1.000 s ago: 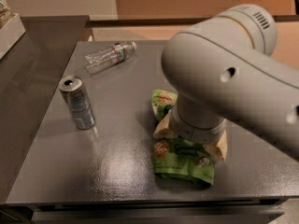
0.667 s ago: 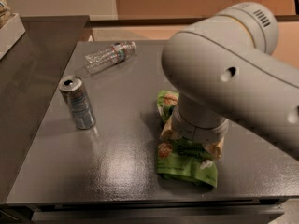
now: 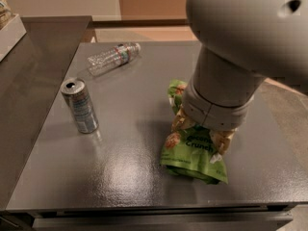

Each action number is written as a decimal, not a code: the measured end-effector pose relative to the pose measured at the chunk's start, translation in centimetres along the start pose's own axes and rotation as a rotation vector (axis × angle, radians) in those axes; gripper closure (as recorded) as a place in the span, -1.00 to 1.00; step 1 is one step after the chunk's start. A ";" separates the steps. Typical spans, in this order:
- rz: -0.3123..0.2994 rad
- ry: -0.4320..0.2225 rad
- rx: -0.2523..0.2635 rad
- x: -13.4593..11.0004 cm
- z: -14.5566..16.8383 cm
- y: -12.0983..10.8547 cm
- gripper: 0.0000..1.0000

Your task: Pick green rice chip bag

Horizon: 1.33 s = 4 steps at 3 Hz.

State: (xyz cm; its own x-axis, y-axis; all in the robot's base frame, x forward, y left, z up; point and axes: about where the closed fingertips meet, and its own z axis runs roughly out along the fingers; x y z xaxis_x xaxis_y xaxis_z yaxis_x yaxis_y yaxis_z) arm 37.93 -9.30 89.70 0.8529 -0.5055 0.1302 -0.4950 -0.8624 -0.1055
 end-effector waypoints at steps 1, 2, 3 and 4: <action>0.090 -0.040 0.058 0.6 -4.9 -1.6 1.00; 0.156 -0.064 0.122 1.4 -9.1 -3.3 1.00; 0.162 -0.038 0.174 1.5 -11.3 -4.1 1.00; 0.160 -0.035 0.176 1.4 -11.3 -4.2 1.00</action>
Offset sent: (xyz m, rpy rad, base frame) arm 0.0248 0.0189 0.1332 0.2312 0.0580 -0.2111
